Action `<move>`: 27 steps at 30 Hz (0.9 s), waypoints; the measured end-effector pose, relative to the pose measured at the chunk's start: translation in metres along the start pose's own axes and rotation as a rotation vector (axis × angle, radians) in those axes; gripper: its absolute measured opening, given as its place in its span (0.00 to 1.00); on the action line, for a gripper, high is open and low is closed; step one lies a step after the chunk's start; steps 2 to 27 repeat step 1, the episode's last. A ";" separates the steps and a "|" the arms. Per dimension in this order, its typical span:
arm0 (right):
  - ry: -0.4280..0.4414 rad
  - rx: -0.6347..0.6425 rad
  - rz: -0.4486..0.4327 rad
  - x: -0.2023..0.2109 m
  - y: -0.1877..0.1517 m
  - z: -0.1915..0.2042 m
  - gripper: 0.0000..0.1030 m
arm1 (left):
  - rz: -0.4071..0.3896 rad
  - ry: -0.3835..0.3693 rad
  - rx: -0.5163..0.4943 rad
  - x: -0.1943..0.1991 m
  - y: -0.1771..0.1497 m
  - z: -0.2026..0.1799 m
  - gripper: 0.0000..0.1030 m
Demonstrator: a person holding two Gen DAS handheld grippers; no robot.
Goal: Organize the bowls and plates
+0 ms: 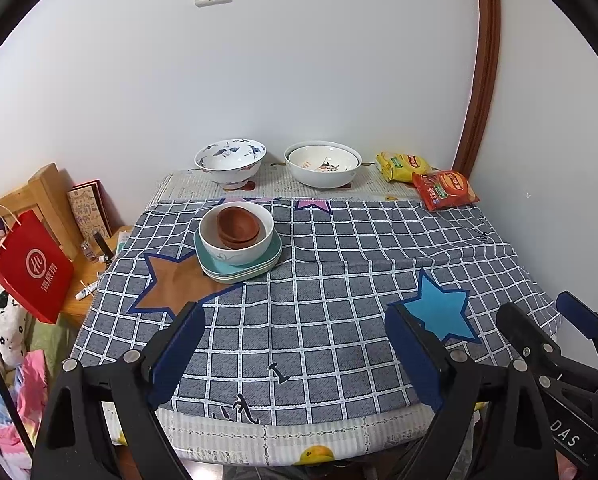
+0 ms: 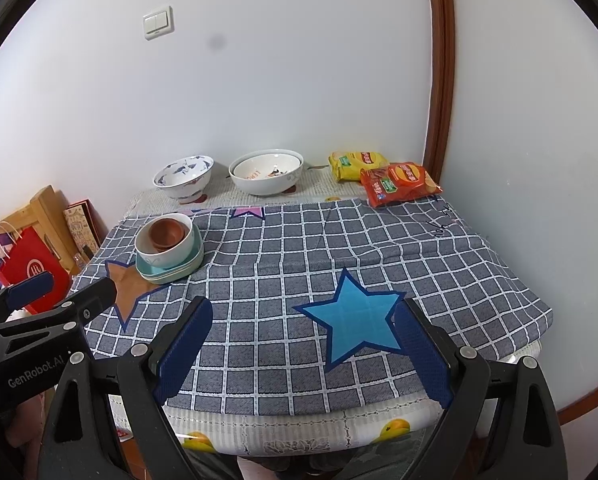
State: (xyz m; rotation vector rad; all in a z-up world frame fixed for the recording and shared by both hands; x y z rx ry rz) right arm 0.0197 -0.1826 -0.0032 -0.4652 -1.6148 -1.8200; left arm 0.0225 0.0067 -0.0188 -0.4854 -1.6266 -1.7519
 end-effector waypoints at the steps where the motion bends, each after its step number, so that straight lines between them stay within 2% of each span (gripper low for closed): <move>1: 0.002 0.001 -0.003 0.000 0.001 0.001 0.89 | 0.000 0.002 -0.002 -0.001 0.000 0.000 0.88; 27: 0.002 0.001 -0.003 0.000 0.001 0.001 0.89 | 0.000 0.002 -0.002 -0.001 0.000 0.000 0.88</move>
Point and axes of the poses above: each gripper's, at about its wrist camera, not at the fingertips, and x roughly against the way its jaws point, z to its left, y to its top, the point moved 6 cm from there along -x, roughly the way its jaws point, and after that the axes turned 11 degrees about y, right-handed, at the moved point
